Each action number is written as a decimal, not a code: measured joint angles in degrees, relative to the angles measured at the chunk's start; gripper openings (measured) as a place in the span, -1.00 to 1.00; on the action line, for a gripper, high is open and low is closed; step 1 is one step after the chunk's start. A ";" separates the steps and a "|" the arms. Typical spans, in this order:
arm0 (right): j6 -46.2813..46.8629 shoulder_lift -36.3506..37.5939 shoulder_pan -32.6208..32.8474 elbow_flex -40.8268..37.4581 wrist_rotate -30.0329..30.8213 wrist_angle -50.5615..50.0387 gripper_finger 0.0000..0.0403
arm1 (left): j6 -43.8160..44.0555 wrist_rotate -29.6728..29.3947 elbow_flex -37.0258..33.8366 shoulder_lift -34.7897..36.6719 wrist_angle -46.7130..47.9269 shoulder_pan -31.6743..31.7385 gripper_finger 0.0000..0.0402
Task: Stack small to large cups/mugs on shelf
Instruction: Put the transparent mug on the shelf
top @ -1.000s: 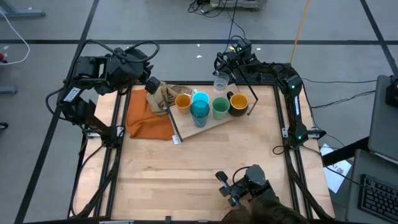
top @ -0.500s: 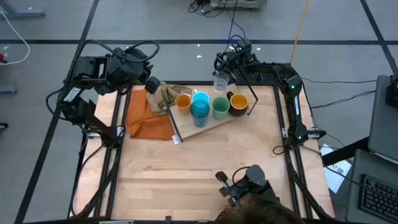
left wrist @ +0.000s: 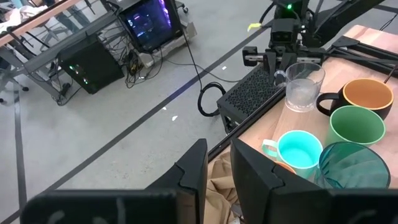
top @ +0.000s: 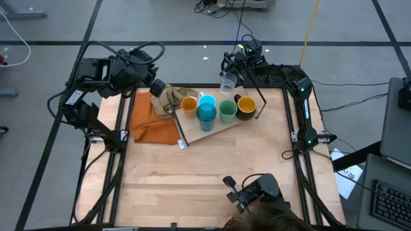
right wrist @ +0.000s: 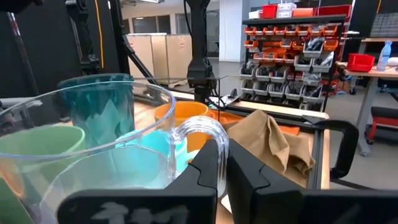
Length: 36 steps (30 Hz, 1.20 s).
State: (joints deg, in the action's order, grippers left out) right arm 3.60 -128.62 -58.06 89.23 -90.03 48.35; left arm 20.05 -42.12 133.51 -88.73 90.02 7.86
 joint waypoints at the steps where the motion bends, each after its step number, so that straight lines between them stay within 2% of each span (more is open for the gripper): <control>1: 1.87 0.00 0.00 0.01 -0.01 1.74 -1.00 | 0.00 0.06 0.00 0.00 0.00 0.00 -0.64; 11: 10.26 0.63 0.00 0.07 -0.01 7.56 -1.00 | -2.92 1.00 0.09 -1.19 -1.57 0.47 -0.64; 18: 12.82 1.90 0.04 0.07 -0.01 8.30 -1.00 | -10.14 13.35 -0.04 -6.31 -2.52 4.00 -0.64; 24: 14.12 2.64 -0.04 0.04 -0.01 8.52 -1.00 | -14.61 13.65 -0.02 -7.32 -7.88 4.46 -0.64; 36: 14.07 4.08 0.07 0.04 -0.01 9.35 -1.00 | -12.00 13.63 0.00 -6.10 -9.07 4.42 -0.64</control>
State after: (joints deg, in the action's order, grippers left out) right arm 17.67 -124.54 -58.00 89.27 -90.04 57.70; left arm 8.05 -28.49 133.51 -94.83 80.95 12.27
